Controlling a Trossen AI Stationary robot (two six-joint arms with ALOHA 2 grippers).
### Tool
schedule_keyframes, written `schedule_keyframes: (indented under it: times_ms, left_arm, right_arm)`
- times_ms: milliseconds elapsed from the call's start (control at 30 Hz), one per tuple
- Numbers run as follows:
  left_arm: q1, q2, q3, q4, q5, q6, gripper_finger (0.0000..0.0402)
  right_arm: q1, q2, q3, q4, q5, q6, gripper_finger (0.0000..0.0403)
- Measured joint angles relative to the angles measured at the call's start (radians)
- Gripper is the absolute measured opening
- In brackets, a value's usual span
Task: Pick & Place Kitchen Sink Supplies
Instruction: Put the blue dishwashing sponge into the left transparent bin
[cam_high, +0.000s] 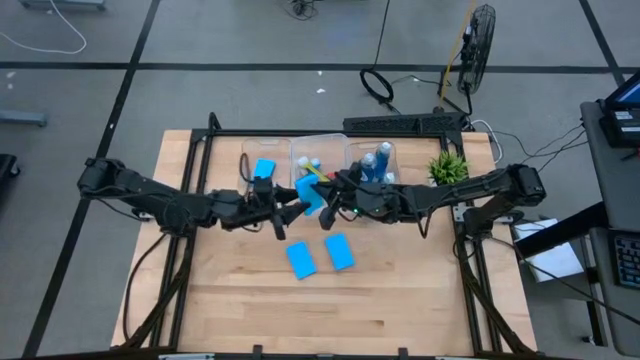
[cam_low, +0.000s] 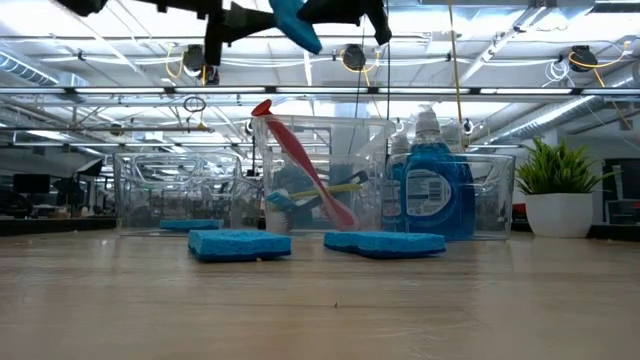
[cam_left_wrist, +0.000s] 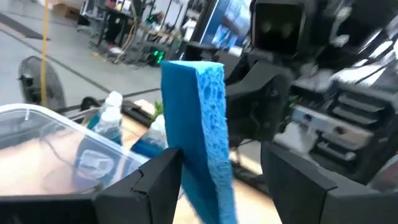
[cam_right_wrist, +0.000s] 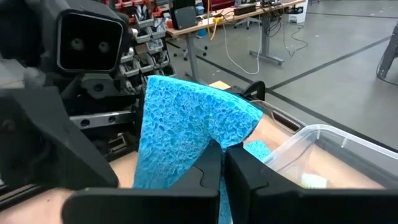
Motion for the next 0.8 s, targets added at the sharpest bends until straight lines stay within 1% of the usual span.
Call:
schedule_keyframes:
  times_ms: [133, 233, 333, 400, 467, 533, 700, 733, 800]
  left_arm:
    - [0.022, 0.040, 0.080, -0.133, -0.003, 0.010, 0.0218]
    - [0.033, 0.044, 0.122, -0.237, 0.002, -0.026, 0.0218]
    - [0.039, 0.044, 0.137, -0.271, -0.001, -0.030, 0.0215]
    - [0.039, 0.036, 0.137, -0.272, -0.014, -0.028, 0.0203]
    - [0.039, 0.032, 0.139, -0.274, -0.017, -0.035, 0.0178]
    - [0.039, 0.034, 0.139, -0.289, -0.018, -0.037, 0.0142]
    - [0.040, 0.034, 0.139, -0.306, -0.011, -0.040, 0.0029]
    - [0.040, 0.034, 0.139, -0.312, -0.011, -0.042, 0.0018]
    - [0.040, 0.033, 0.139, -0.318, -0.011, -0.056, 0.0017]
  right_arm:
    - [0.000, 0.000, 0.000, -0.007, 0.003, -0.001, 0.0000]
    - [0.002, 0.000, 0.000, -0.007, -0.001, 0.000, 0.0000]
    - [0.002, 0.000, 0.000, -0.009, -0.003, 0.000, 0.0000]
    - [0.002, 0.000, 0.000, -0.010, -0.002, 0.000, 0.0000]
    - [0.002, 0.000, 0.000, -0.010, -0.002, -0.003, 0.0000]
    - [0.002, 0.000, 0.000, -0.010, -0.002, -0.010, 0.0000]
    - [0.002, -0.001, 0.000, -0.012, -0.002, -0.013, 0.0000]
    - [0.002, -0.001, 0.000, -0.013, -0.004, -0.020, 0.0002]
    - [0.003, -0.001, 0.000, -0.014, -0.005, -0.038, 0.0009]
